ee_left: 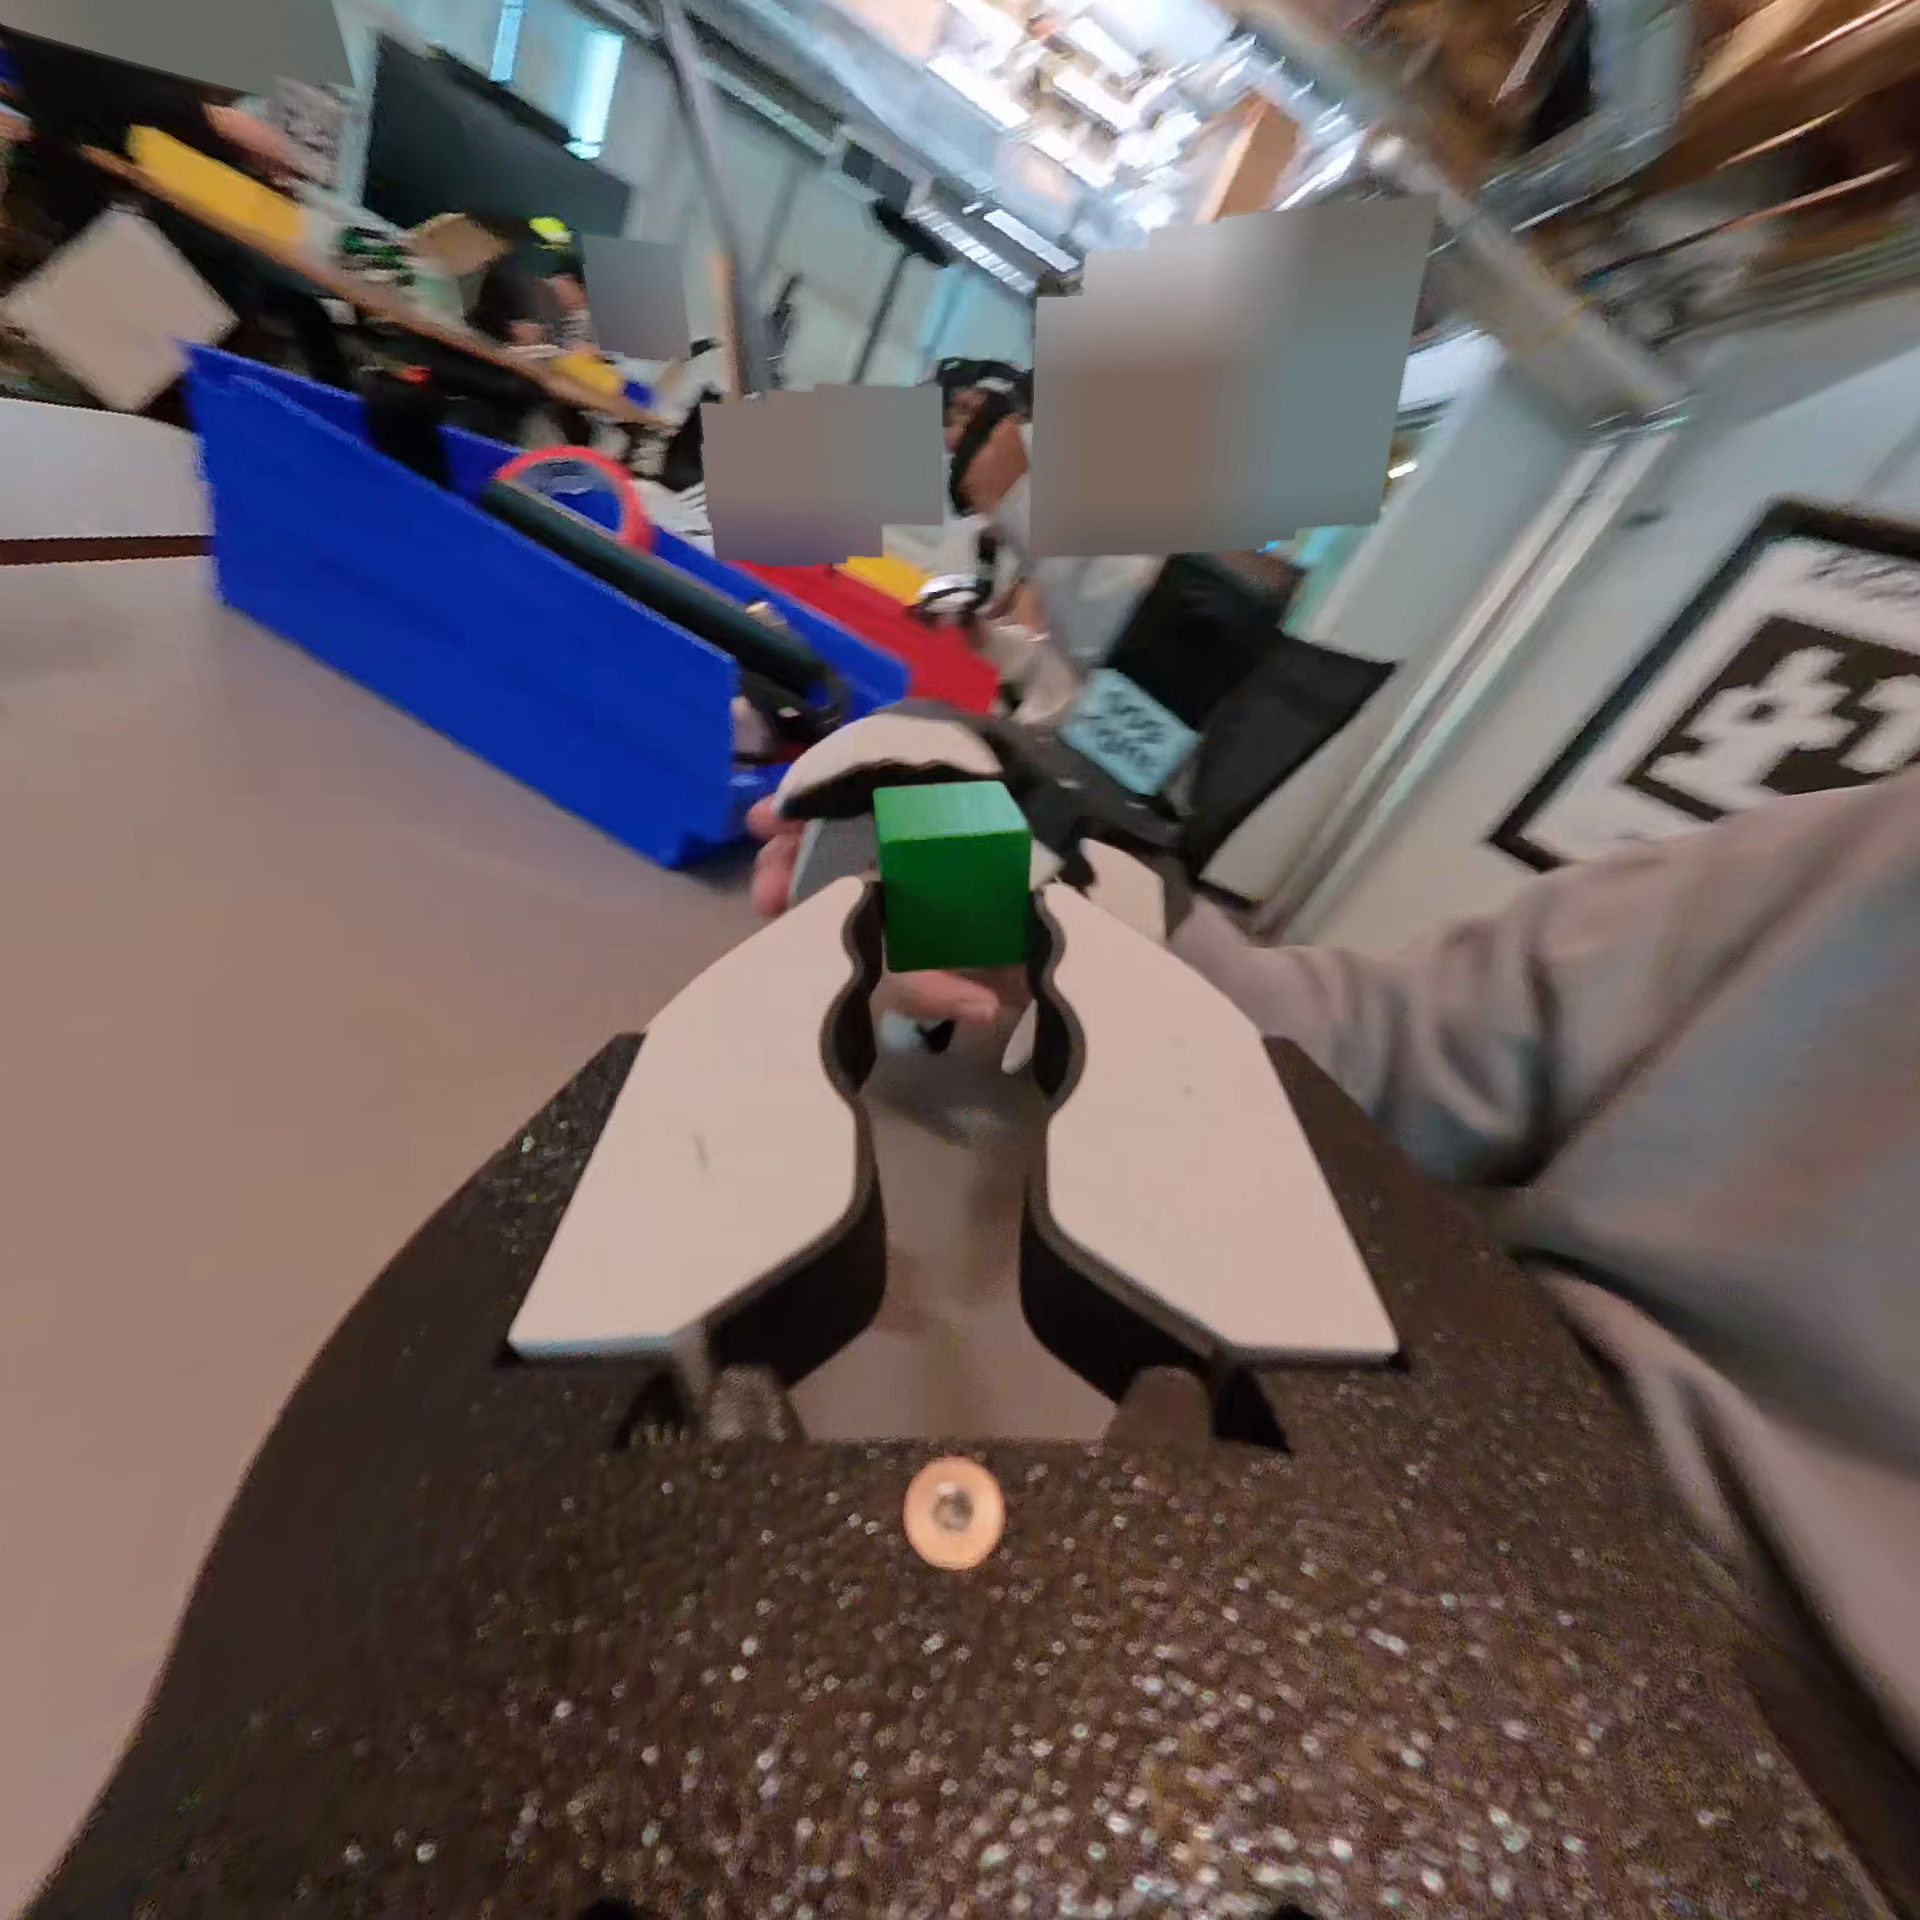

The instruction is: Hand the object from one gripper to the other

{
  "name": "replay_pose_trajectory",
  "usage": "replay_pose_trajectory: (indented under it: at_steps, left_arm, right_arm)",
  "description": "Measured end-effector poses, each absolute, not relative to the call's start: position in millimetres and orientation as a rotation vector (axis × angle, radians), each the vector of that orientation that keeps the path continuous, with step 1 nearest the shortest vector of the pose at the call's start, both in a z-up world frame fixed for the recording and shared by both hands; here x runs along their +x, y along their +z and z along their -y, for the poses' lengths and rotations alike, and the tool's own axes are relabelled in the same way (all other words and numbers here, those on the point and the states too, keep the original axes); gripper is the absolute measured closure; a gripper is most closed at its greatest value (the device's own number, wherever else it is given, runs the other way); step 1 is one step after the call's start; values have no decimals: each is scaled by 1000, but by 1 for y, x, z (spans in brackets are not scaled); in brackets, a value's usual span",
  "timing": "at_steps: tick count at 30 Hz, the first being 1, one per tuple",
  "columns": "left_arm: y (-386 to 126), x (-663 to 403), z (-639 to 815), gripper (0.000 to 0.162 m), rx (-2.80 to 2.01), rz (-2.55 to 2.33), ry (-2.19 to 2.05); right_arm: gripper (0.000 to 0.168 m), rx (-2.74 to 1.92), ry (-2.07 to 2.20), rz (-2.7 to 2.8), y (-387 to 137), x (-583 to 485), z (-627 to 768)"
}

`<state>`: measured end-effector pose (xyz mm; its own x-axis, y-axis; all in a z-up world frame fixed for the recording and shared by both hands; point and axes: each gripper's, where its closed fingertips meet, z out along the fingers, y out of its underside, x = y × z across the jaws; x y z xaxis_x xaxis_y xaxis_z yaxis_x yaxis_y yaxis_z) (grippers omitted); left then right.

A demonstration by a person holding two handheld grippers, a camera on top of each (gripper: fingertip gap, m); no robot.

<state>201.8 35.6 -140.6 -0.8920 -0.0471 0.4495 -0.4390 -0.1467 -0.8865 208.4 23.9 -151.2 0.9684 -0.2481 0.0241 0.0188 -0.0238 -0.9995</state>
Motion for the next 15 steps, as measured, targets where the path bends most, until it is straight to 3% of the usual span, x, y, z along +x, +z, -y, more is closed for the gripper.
replay_pose_trajectory:
  at_steps: [3,8,10,15]
  left_arm:
    - [-138,194,-37,136,475,1778,2093]
    - [-145,186,-29,136,401,1873,2064]
    - [-147,187,-27,136,410,1906,2076]
    - [-151,200,-28,136,486,2008,2161]
  right_arm:
    - [118,-1467,62,-234,-140,197,-26]
    - [128,-1470,85,-244,-143,195,-28]
    - [140,-1492,74,-226,-146,192,-29]
    - [141,-1538,-93,-238,-152,204,-29]
